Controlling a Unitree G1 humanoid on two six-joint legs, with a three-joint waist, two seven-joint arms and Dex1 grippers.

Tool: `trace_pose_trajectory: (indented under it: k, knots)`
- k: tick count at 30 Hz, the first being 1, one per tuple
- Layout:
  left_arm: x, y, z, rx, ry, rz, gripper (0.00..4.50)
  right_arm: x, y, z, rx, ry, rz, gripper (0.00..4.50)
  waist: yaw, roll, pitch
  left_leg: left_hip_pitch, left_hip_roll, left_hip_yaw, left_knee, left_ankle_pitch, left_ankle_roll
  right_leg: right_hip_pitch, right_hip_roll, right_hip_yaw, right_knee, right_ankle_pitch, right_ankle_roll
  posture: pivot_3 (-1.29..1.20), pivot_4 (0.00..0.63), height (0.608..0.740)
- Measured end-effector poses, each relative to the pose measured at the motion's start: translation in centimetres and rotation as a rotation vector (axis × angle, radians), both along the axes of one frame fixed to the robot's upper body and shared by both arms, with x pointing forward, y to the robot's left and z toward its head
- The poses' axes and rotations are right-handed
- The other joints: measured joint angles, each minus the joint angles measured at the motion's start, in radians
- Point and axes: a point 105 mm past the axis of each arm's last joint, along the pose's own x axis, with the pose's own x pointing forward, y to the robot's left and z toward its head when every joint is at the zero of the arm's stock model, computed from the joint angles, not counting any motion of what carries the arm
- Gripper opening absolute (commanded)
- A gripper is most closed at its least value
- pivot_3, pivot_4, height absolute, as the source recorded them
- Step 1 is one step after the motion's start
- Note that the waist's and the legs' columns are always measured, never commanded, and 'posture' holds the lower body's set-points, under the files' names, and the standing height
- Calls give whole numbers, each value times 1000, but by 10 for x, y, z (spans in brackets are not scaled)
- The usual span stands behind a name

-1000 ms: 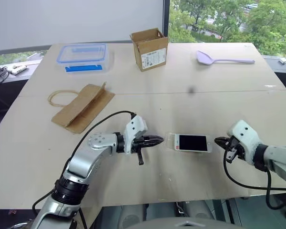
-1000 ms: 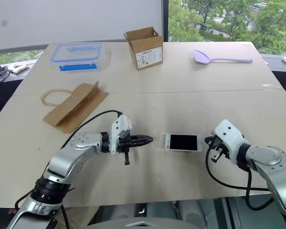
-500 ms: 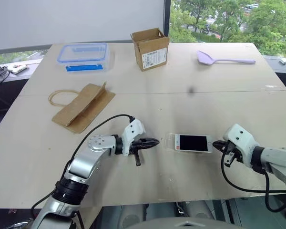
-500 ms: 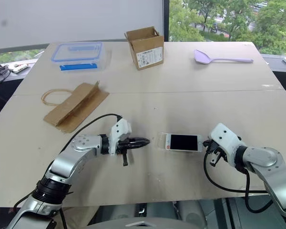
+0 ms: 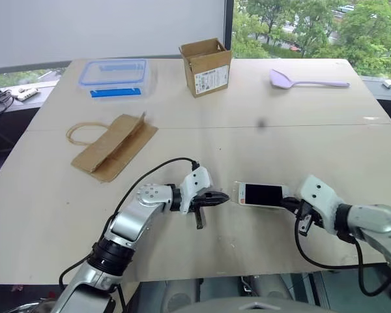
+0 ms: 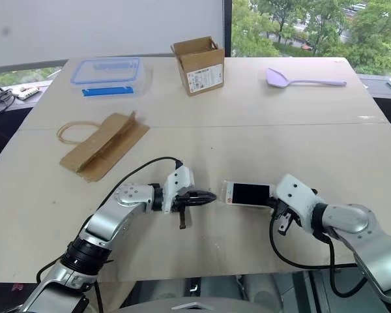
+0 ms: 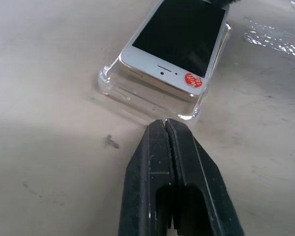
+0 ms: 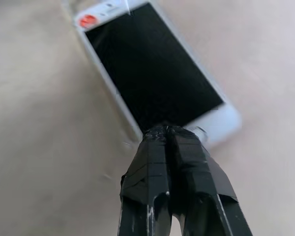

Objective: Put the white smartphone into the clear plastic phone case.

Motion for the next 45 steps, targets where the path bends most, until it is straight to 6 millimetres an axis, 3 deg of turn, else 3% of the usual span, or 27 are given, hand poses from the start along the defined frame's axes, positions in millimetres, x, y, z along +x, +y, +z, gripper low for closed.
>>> trace_pose_trajectory:
  k: [4,10,14,17,19,23,28,45]
  knots:
    - [-1,0,-1,-5,-7,-5,0,1,18,-1,3,-2,71,23,1,0,0,0,0,0,0,0,0,0,0,0,0,0,0,0,150,740]
    - [-2,0,-1,-7,-10,-4,0,3,24,1,34,-7,71,23,1,0,0,0,0,0,0,0,0,0,0,0,0,0,0,0,150,740]
    - [-3,1,-2,-11,-14,-1,0,9,13,18,137,-25,-3,23,1,0,0,0,0,0,0,0,0,0,0,0,1,0,0,0,150,740]
    - [-4,2,-3,-15,-14,-1,0,11,-12,28,87,-46,-67,23,2,0,0,0,0,0,0,0,0,0,0,0,0,0,0,0,150,740]
    - [-4,2,-3,-15,-14,0,0,9,-26,23,20,-28,-88,23,2,0,0,0,0,-1,0,0,0,0,0,0,0,0,0,0,150,740]
    - [-4,4,-3,-18,-19,4,0,7,-36,6,-62,15,-86,23,-2,0,0,1,0,0,0,0,0,0,0,0,1,0,0,0,150,740]
    - [-5,4,-3,-20,-21,4,0,7,-29,-5,-77,28,-48,23,-1,0,0,1,0,0,0,0,0,0,0,0,1,0,0,0,150,740]
    - [-4,6,-4,-24,-28,10,0,4,-5,-5,-36,40,36,23,-2,0,0,2,1,-1,0,0,0,0,1,0,2,0,0,0,150,740]
